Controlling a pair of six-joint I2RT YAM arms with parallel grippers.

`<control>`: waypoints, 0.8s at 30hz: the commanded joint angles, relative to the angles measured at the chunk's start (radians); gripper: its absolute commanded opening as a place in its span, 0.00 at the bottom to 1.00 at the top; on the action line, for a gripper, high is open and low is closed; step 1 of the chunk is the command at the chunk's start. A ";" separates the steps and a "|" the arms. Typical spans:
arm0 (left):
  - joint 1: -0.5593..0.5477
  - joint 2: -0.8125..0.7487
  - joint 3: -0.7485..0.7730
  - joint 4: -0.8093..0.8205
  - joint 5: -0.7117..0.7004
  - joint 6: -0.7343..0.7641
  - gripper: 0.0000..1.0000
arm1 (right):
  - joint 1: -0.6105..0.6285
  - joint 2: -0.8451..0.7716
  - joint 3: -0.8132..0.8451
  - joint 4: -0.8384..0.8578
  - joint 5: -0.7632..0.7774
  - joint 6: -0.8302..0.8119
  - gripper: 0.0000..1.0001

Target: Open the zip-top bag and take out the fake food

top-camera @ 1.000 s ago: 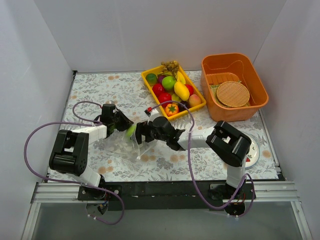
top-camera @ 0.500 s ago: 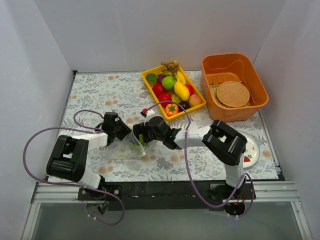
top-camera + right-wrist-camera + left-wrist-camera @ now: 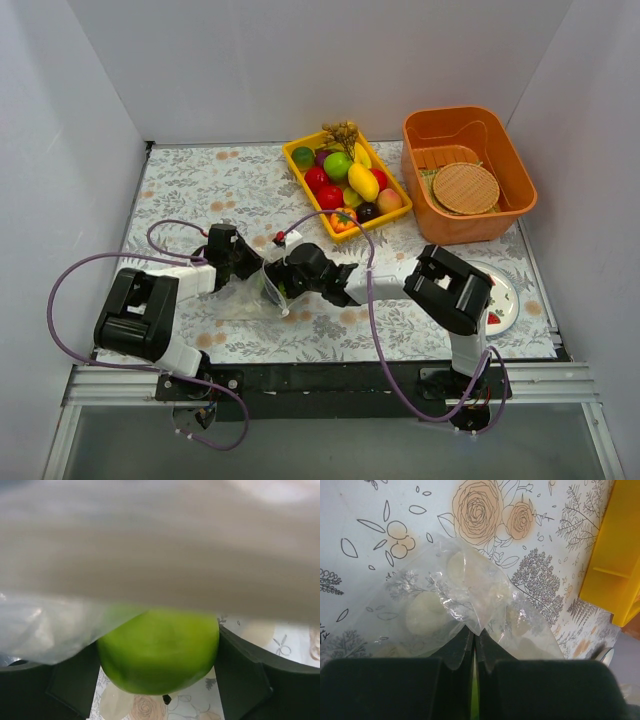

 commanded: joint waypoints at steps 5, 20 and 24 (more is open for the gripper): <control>-0.003 0.035 0.034 -0.060 -0.105 0.066 0.00 | 0.000 -0.149 -0.007 -0.132 0.086 -0.035 0.41; 0.011 0.077 0.147 -0.149 -0.191 0.112 0.00 | -0.027 -0.405 -0.016 -0.396 0.169 -0.089 0.35; 0.025 0.079 0.182 -0.169 -0.197 0.115 0.00 | -0.066 -0.480 -0.016 -0.460 0.162 -0.113 0.34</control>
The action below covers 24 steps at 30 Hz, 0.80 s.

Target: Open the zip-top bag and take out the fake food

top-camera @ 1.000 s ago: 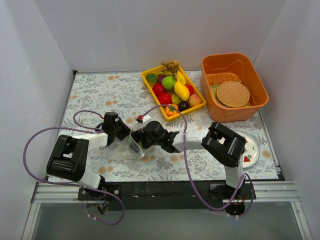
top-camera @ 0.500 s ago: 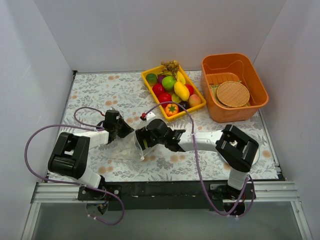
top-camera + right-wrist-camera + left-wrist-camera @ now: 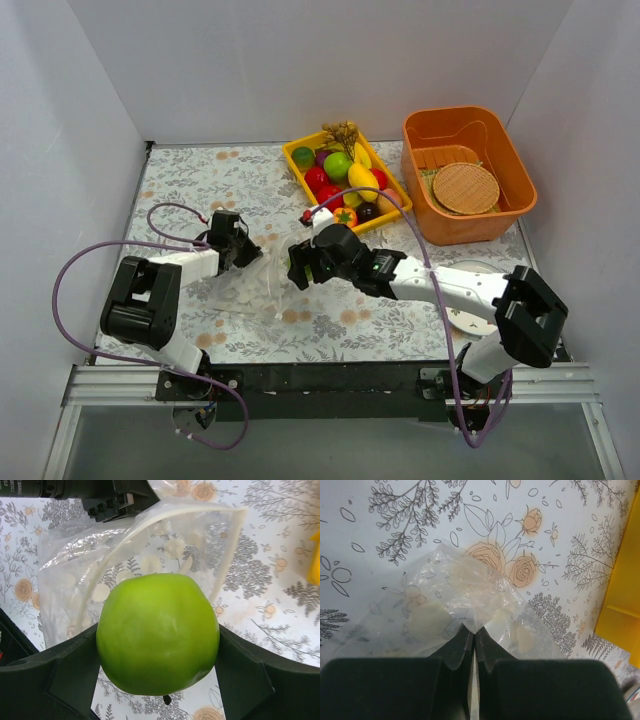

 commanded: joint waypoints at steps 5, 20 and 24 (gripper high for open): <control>0.025 -0.001 0.104 -0.097 -0.061 0.036 0.00 | -0.141 -0.148 0.043 -0.124 -0.006 -0.069 0.33; 0.025 -0.120 0.222 -0.205 0.024 0.121 0.25 | -0.499 0.312 0.523 0.094 -0.139 -0.224 0.31; 0.025 -0.148 0.236 -0.219 0.059 0.147 0.32 | -0.524 0.477 0.680 0.094 -0.105 -0.252 0.31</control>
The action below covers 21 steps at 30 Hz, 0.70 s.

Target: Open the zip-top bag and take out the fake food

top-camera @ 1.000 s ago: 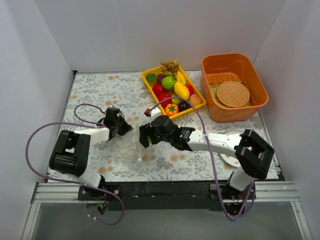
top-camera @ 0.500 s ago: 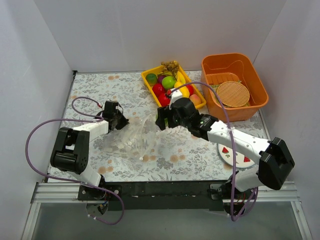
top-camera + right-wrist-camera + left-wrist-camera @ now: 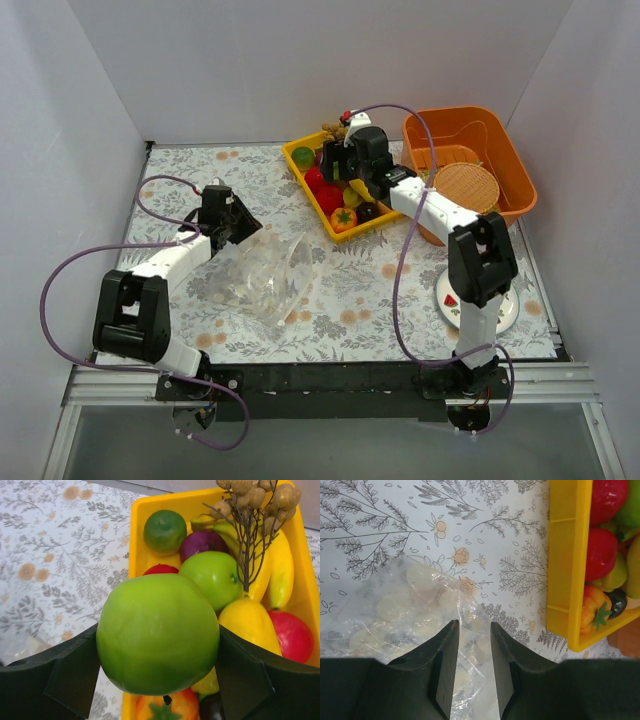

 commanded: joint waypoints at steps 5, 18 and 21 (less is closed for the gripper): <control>0.004 -0.084 0.055 -0.054 0.079 0.072 0.33 | -0.024 0.205 0.296 -0.006 0.045 -0.090 0.29; 0.004 -0.084 0.029 -0.026 0.133 0.068 0.33 | 0.000 0.043 -0.037 0.053 0.097 -0.087 0.31; 0.004 -0.081 0.029 -0.023 0.134 0.066 0.33 | 0.011 0.043 -0.054 0.044 0.120 -0.103 0.35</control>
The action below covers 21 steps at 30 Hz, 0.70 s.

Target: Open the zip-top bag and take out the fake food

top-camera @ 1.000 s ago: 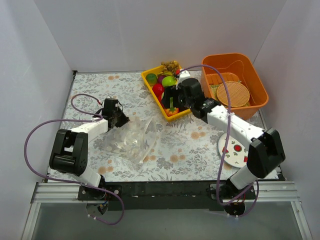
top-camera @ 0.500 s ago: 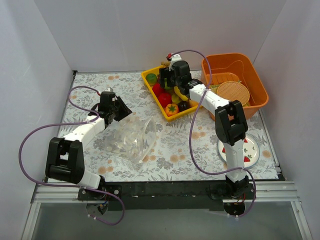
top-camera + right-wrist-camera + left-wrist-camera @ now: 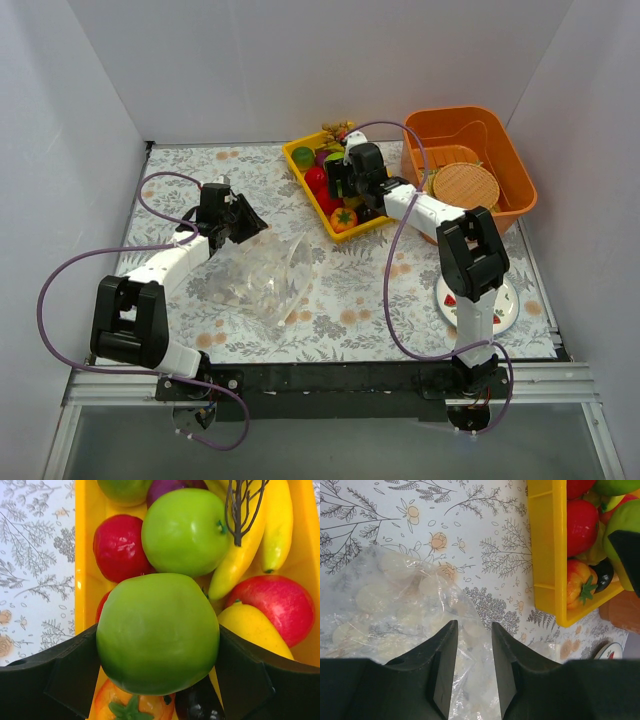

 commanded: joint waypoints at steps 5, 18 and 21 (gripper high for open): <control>0.006 -0.049 0.003 0.019 0.020 0.008 0.33 | 0.021 -0.053 -0.011 0.039 0.058 -0.036 0.49; 0.006 -0.055 -0.008 0.019 0.020 0.006 0.33 | 0.022 -0.038 0.044 0.016 0.107 -0.057 0.77; 0.006 -0.054 -0.007 0.019 0.025 0.006 0.33 | 0.022 -0.033 0.052 0.006 0.114 -0.062 0.82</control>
